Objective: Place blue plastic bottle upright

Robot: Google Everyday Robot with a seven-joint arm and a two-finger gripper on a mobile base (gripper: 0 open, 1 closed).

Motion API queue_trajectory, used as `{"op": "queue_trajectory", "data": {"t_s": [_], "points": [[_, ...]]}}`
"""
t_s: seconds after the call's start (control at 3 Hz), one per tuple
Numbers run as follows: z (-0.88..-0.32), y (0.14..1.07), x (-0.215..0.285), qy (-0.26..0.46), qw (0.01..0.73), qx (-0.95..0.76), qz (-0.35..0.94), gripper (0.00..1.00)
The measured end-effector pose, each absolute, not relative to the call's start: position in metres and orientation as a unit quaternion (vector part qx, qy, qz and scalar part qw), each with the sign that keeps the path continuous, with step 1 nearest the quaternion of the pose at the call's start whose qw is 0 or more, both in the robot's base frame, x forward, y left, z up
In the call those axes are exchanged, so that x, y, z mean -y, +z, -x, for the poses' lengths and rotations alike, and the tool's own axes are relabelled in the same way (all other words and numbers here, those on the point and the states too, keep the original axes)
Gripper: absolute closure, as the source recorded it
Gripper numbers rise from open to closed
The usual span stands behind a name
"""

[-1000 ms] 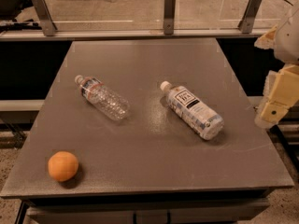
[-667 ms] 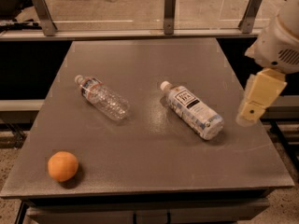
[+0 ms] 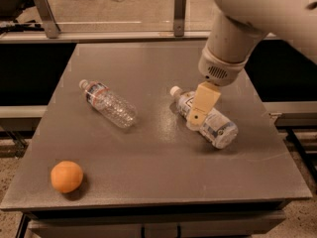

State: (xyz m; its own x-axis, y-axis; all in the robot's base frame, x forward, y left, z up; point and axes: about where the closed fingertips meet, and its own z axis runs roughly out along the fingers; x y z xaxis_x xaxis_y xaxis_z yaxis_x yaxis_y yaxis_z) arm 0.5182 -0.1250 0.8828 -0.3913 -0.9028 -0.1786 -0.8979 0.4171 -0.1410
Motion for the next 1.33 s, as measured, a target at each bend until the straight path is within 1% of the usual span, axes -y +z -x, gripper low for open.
{"op": "queue_trajectory", "data": {"t_s": [0.33,0.67,1.0,1.33], "points": [[-0.546,0.857,0.092,-0.036,0.078,-0.849,0.521,0.00],[-0.558,0.830,0.076,-0.074,0.023,-0.874,0.480,0.00],[-0.558,0.830,0.072,-0.075,0.027,-0.890,0.449,0.00],[-0.562,0.830,0.072,-0.079,0.018,-0.891,0.446,0.00]]}}
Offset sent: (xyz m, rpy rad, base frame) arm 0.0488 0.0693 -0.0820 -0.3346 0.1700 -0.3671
